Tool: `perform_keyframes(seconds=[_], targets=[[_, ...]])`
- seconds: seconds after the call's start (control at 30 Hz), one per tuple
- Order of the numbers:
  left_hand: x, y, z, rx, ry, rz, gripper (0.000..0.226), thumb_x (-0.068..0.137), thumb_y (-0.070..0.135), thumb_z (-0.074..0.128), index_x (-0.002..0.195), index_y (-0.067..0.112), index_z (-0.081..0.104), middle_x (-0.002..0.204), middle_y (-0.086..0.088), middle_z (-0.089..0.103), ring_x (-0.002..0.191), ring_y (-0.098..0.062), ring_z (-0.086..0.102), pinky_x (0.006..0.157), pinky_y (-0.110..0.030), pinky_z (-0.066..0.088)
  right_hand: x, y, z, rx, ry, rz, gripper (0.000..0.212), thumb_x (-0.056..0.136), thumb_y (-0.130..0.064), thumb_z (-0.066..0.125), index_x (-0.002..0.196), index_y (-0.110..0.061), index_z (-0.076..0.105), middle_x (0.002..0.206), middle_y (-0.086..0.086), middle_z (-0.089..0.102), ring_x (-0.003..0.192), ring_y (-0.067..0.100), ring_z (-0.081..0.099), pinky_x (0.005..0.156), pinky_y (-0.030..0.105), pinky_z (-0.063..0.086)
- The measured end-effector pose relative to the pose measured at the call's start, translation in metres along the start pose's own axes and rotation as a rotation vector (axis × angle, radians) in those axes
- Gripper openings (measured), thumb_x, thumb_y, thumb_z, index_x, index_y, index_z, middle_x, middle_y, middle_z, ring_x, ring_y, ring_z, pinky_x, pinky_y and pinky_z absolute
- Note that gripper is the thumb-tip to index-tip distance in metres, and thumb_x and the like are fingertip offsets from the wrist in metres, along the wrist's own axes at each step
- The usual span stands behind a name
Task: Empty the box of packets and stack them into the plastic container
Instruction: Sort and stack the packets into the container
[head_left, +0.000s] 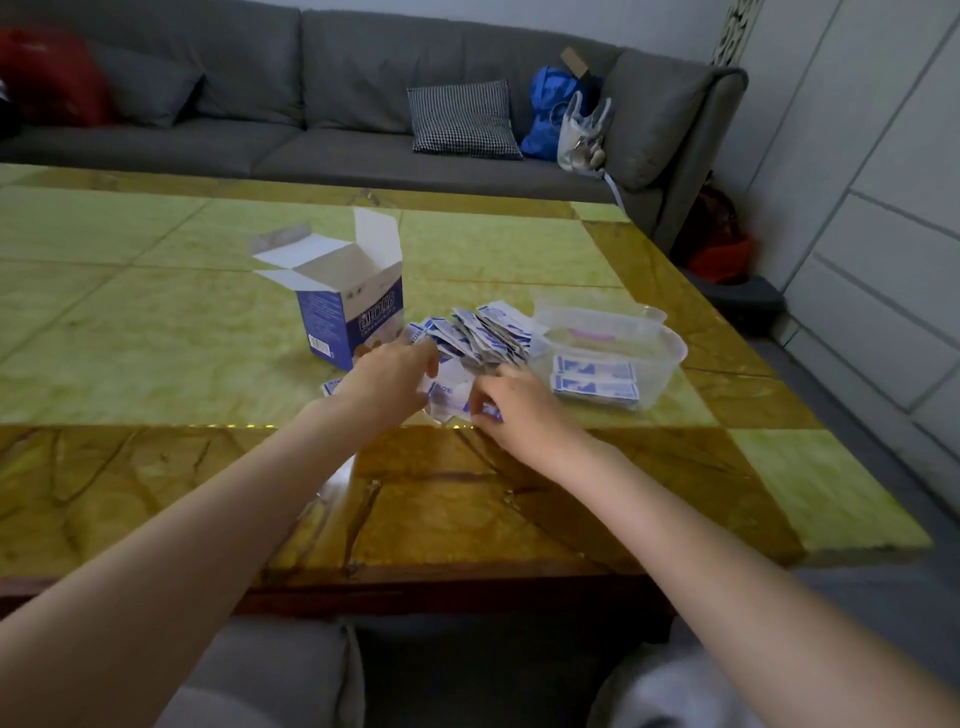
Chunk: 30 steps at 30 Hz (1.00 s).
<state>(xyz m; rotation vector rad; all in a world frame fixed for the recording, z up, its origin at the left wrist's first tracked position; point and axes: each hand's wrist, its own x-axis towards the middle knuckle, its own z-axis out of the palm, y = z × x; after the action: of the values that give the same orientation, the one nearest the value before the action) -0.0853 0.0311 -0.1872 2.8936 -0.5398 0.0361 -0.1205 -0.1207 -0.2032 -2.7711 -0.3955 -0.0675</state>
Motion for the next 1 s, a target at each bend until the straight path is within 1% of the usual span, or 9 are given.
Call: perform_keyframes(seconds=[0.17,0.27,0.4,0.47,0.57,0.63,0.83,0.93,1.0], targets=[[-0.006,0.001,0.009,-0.212,0.108,-0.058,0.03,0.085,0.019,0.063,0.11,0.009,0.049,0.108,-0.008,0.061,0.094,-0.024,0.058,0.075,-0.03,0.045,0.005,-0.002,-0.003,0.217,0.033,0.04,0.021,0.087,-0.003,0.057,0.098,-0.016,0.045,0.084,-0.006,0.047,0.08,0.012,0.049,0.068,0.021,0.042],[-0.004,-0.003,0.003,-0.363,0.076,-0.071,0.024,0.082,0.019,0.066,0.102,0.008,0.058,0.095,-0.008,0.061,0.08,-0.018,0.053,0.069,-0.026,0.042,0.008,-0.004,-0.016,0.415,0.208,0.056,0.02,0.084,-0.001,0.061,0.1,-0.011,0.055,0.087,-0.005,0.054,0.075,0.01,0.052,0.064,0.013,0.043],[0.003,-0.011,-0.003,-0.667,0.025,-0.123,0.005,0.082,0.013,0.066,0.085,0.013,0.063,0.083,-0.007,0.065,0.061,-0.012,0.053,0.053,-0.021,0.045,0.009,-0.007,-0.036,0.662,0.502,0.125,0.008,0.081,-0.011,0.067,0.083,-0.004,0.069,0.068,0.001,0.063,0.062,0.01,0.052,0.062,0.027,0.043],[0.003,-0.013,-0.003,-0.735,0.055,-0.158,0.005,0.082,0.008,0.064,0.086,0.012,0.063,0.084,-0.004,0.064,0.061,-0.01,0.057,0.048,-0.014,0.046,0.007,-0.007,-0.041,0.698,0.557,0.141,0.018,0.085,-0.017,0.065,0.081,0.001,0.069,0.066,0.006,0.065,0.059,0.012,0.05,0.057,0.034,0.042],[0.002,-0.013,-0.005,-0.882,0.134,-0.167,0.012,0.079,0.002,0.066,0.075,0.012,0.061,0.082,-0.003,0.065,0.068,-0.018,0.066,0.064,-0.022,0.054,0.005,-0.005,-0.045,0.786,0.467,0.176,0.014,0.09,-0.012,0.058,0.087,-0.003,0.068,0.056,-0.005,0.058,0.043,0.006,0.044,0.041,0.021,0.034],[0.0,-0.011,-0.01,-0.93,0.154,-0.129,0.018,0.077,-0.002,0.066,0.069,0.014,0.062,0.081,-0.001,0.067,0.071,-0.009,0.066,0.071,-0.021,0.053,0.002,-0.005,-0.044,0.811,0.346,0.204,0.007,0.091,-0.007,0.056,0.09,-0.004,0.062,0.056,0.003,0.057,0.037,0.005,0.046,0.038,0.016,0.035],[-0.009,-0.009,-0.016,-0.931,0.13,-0.057,0.029,0.083,-0.003,0.056,0.068,0.019,0.066,0.095,0.002,0.069,0.093,-0.005,0.064,0.091,-0.025,0.05,-0.003,-0.005,-0.037,0.715,0.202,0.232,0.006,0.083,-0.006,0.065,0.087,-0.002,0.062,0.076,0.009,0.066,0.056,0.011,0.052,0.06,0.026,0.045],[-0.01,-0.01,-0.014,-0.924,0.145,-0.049,0.031,0.083,0.0,0.058,0.068,0.025,0.067,0.091,0.005,0.071,0.092,-0.009,0.066,0.095,-0.033,0.05,-0.005,-0.005,-0.04,0.746,0.19,0.242,0.015,0.089,-0.013,0.058,0.084,0.0,0.063,0.083,0.025,0.06,0.068,0.018,0.051,0.066,0.03,0.042],[-0.011,-0.01,-0.014,-0.875,0.173,-0.015,0.032,0.083,0.001,0.058,0.068,0.028,0.066,0.089,0.005,0.071,0.087,-0.007,0.067,0.092,-0.031,0.052,-0.007,-0.005,-0.041,0.832,0.084,0.277,0.016,0.093,-0.014,0.053,0.084,-0.004,0.062,0.088,0.021,0.061,0.079,0.02,0.054,0.073,0.031,0.042]])
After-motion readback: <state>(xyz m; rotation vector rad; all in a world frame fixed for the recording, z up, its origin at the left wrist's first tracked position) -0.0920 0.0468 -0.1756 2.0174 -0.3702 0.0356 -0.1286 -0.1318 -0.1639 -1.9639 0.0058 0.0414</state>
